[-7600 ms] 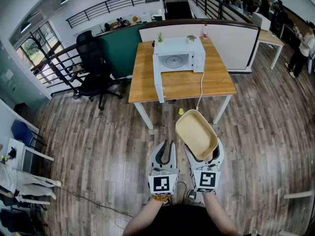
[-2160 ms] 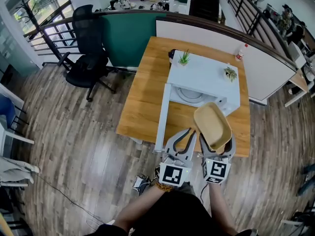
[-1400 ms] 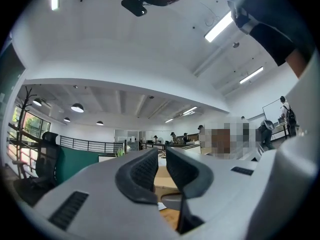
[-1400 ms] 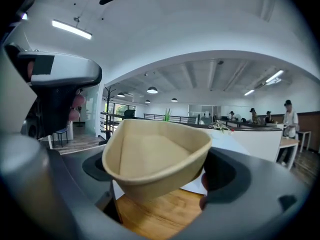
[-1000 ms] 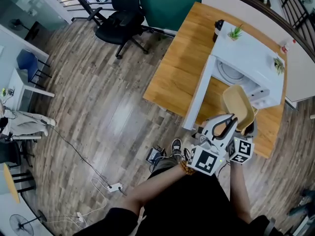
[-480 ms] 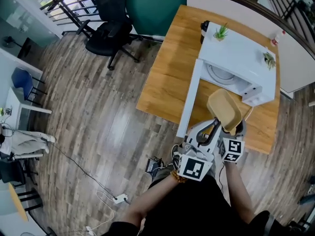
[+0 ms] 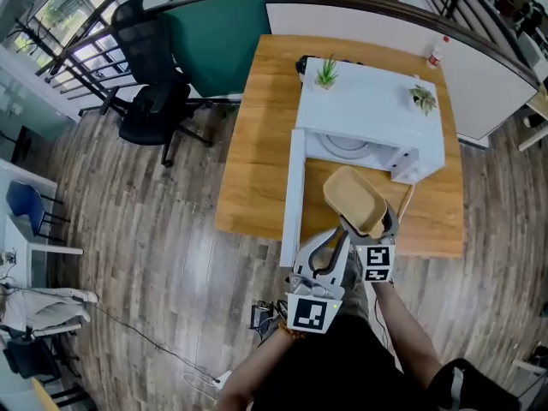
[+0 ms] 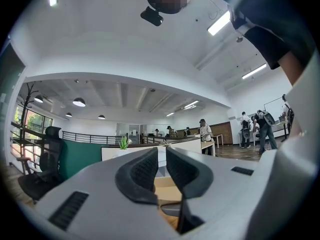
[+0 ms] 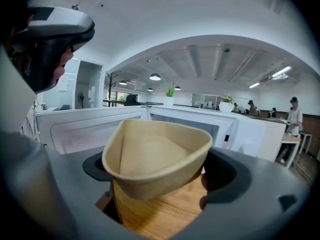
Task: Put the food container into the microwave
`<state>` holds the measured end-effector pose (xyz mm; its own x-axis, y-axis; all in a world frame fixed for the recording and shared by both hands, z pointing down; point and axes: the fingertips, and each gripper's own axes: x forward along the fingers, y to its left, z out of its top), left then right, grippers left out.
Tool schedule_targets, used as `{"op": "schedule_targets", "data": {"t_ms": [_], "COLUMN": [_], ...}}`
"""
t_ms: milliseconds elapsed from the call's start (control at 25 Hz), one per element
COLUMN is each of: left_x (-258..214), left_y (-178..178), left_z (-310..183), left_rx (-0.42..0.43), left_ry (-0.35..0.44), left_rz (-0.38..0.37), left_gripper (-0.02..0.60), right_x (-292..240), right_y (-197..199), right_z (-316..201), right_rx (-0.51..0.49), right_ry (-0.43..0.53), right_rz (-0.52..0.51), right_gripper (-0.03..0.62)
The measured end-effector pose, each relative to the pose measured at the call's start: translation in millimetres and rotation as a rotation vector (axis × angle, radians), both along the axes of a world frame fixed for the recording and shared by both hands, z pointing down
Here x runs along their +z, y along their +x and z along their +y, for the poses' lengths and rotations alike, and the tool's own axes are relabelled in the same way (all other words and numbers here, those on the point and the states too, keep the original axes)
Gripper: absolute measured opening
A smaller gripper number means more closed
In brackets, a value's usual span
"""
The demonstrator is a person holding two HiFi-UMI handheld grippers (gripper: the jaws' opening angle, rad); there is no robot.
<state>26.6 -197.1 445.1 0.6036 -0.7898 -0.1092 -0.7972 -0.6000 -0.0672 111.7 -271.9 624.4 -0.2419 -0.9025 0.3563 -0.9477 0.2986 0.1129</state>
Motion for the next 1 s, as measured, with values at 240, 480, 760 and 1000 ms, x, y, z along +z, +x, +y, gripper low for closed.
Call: {"op": "schedule_targets", "data": {"t_ms": [240,480,760,1000], "left_x": [2.2,10.1,13.9,19.1], "left_y": [-2.1,-0.3,5.3,7.5], "left_z": [-2.4,-3.9,-7.5,-11.5], "left_rx": [-0.001,0.002,0.013,0.011], "left_ry": [0.007,-0.024,-0.017,-0.035], "left_rz": [-0.005,-0.031,-0.05,-0.07], "left_gripper": [0.064,0.064,0.064,0.064], "right_x": [5.8,11.9,16.0,22.2], "right_y": [5.8,10.2,17.1,23.3], "right_z": [-7.2,-14.5,-29.1,-43.9], "right_rx": [0.01,0.021,0.026,0.025], "right_ry": [0.002,-0.001,0.006,0.005], "right_rz": [0.004,-0.006,-0.011,-0.002], "right_gripper": [0.54,0.54,0.54,0.54]}}
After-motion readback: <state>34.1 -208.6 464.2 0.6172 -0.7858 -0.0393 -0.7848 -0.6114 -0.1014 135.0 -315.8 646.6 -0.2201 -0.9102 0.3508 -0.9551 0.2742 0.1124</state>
